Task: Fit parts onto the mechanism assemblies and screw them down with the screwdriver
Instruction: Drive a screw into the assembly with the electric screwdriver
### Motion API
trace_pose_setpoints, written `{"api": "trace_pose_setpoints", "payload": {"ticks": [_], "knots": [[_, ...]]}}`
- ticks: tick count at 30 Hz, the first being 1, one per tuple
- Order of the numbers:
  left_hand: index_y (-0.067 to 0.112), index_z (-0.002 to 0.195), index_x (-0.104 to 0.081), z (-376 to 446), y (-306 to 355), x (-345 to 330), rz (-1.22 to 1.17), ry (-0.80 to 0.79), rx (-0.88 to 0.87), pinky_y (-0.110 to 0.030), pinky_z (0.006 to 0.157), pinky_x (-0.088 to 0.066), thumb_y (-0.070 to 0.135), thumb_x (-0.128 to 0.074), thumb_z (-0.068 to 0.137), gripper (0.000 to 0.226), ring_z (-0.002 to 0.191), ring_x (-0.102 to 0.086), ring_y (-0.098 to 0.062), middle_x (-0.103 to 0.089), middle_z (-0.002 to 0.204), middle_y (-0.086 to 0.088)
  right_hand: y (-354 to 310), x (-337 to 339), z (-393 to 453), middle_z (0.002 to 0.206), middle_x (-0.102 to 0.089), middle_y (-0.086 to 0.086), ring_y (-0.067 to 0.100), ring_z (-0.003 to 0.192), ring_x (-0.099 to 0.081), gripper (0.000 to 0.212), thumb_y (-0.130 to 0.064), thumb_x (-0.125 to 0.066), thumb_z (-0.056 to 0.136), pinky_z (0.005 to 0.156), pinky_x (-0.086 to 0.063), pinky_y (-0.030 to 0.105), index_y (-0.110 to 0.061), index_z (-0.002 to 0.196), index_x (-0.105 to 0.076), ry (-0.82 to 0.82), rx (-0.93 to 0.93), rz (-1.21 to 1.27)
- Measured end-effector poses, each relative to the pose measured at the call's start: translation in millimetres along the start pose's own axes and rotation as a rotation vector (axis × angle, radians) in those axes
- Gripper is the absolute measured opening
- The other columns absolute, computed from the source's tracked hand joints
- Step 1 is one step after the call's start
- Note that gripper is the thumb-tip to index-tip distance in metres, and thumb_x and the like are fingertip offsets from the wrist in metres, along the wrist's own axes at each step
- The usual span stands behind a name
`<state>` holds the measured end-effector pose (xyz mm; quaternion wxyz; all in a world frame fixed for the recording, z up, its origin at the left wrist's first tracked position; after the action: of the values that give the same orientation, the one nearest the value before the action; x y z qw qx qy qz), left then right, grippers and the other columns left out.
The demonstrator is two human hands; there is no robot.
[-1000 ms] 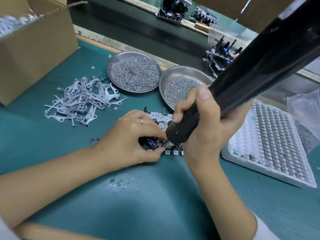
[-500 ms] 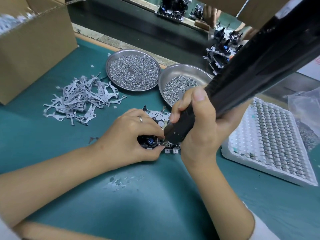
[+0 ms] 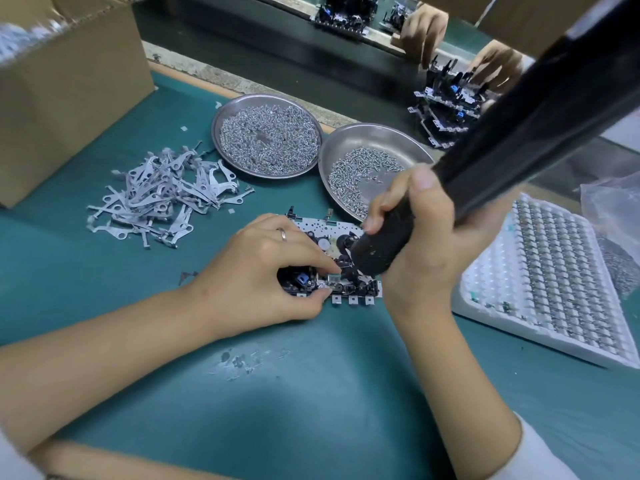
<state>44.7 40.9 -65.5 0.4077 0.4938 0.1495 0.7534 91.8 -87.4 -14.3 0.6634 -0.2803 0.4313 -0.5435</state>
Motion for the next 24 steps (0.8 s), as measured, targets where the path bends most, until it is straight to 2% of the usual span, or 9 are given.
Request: {"api": "trace_pose_setpoints", "payload": {"ticks": [3, 7, 11, 14, 17, 19, 21, 22, 24], "knots": [[0.019, 0.085, -0.077, -1, 0, 0, 0.002, -0.004, 0.006, -0.034, 0.085, -0.048, 0.029, -0.072, 0.069, 0.020, 0.075, -0.059, -0.016, -0.070, 0.078, 0.011, 0, -6, -1, 0.047, -0.048, -0.007, 0.013, 0.035, -0.045, 0.033, -0.020, -0.056, 0.076, 0.043, -0.038, 0.021, -0.002, 0.093, -0.035, -0.056, -0.001, 0.105], [0.019, 0.086, -0.077, -1, 0, 0, 0.007, -0.011, 0.006, -0.035, 0.085, -0.049, 0.033, -0.066, 0.070, 0.024, 0.077, -0.059, -0.015, -0.070, 0.079, 0.011, -4, -5, -1, 0.046, -0.047, -0.008, 0.013, 0.034, -0.042, 0.023, -0.018, -0.055, 0.075, 0.044, -0.039, 0.019, -0.013, 0.086, -0.035, -0.057, -0.016, 0.133], [0.019, 0.086, -0.077, -2, 0, 0, 0.031, 0.006, -0.011, -0.040, 0.083, -0.050, 0.026, -0.075, 0.068, 0.019, 0.077, -0.061, -0.017, -0.070, 0.079, 0.010, -5, -6, -2, 0.051, -0.047, -0.001, 0.015, 0.037, -0.045, 0.025, -0.017, -0.058, 0.077, 0.045, -0.040, 0.022, -0.015, 0.090, -0.036, -0.063, -0.020, 0.096], [0.019, 0.086, -0.077, -1, 0, 0, 0.027, 0.011, -0.016, -0.042, 0.084, -0.049, 0.023, -0.077, 0.067, 0.020, 0.079, -0.062, -0.017, -0.070, 0.080, 0.010, -10, -2, 0, 0.066, -0.051, 0.013, 0.025, 0.050, -0.055, 0.032, -0.019, -0.062, 0.082, 0.053, -0.047, 0.034, -0.023, 0.103, -0.038, -0.147, 0.029, 0.003], [0.019, 0.087, -0.077, -1, 2, 1, 0.022, 0.007, -0.025, -0.043, 0.084, -0.049, 0.025, -0.077, 0.067, 0.022, 0.078, -0.062, -0.017, -0.070, 0.081, 0.011, -9, 11, -3, 0.089, -0.052, 0.017, 0.029, 0.081, -0.056, 0.052, -0.017, -0.060, 0.086, 0.075, -0.050, 0.046, -0.018, 0.127, -0.029, -0.227, 0.089, -0.093], [0.018, 0.088, -0.076, 0, 3, 1, 0.021, 0.001, -0.034, -0.043, 0.083, -0.050, 0.029, -0.076, 0.068, 0.023, 0.077, -0.061, -0.017, -0.069, 0.081, 0.011, -6, 35, -12, 0.096, -0.048, 0.007, 0.010, 0.090, -0.052, 0.046, -0.014, -0.055, 0.087, 0.082, -0.044, 0.029, -0.015, 0.126, -0.031, -0.097, 0.181, -0.196], [0.017, 0.088, -0.076, 0, 5, 1, 0.024, -0.003, -0.037, -0.042, 0.083, -0.050, 0.033, -0.070, 0.071, 0.024, 0.078, -0.061, -0.016, -0.068, 0.082, 0.012, 1, 60, -23, 0.094, -0.043, 0.006, 0.002, 0.086, -0.048, 0.029, -0.012, -0.051, 0.088, 0.080, -0.039, 0.020, -0.020, 0.113, -0.039, 0.112, 0.208, -0.276], [0.017, 0.089, -0.076, 0, 5, 1, 0.027, -0.004, -0.038, -0.042, 0.083, -0.050, 0.034, -0.068, 0.072, 0.025, 0.078, -0.061, -0.016, -0.068, 0.082, 0.012, 5, 66, -27, 0.091, -0.043, 0.004, 0.004, 0.084, -0.047, 0.023, -0.011, -0.049, 0.088, 0.078, -0.039, 0.021, -0.022, 0.107, -0.043, 0.177, 0.187, -0.291], [0.015, 0.090, -0.076, 0, 7, 2, 0.025, 0.005, -0.041, -0.040, 0.083, -0.050, 0.034, -0.066, 0.074, 0.027, 0.077, -0.062, -0.017, -0.069, 0.082, 0.010, 11, 63, -29, 0.088, -0.049, -0.002, 0.016, 0.079, -0.051, 0.016, -0.011, -0.048, 0.090, 0.075, -0.043, 0.029, -0.023, 0.099, -0.050, 0.135, 0.139, -0.323]]}}
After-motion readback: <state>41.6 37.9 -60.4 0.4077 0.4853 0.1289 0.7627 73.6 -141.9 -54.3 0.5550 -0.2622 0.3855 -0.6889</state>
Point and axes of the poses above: each hand's wrist, its own z-axis towards the middle knuckle, its own x-axis out of the back of the hand, y = z × x, the point moved 7 cm from there along z, towards the middle knuckle
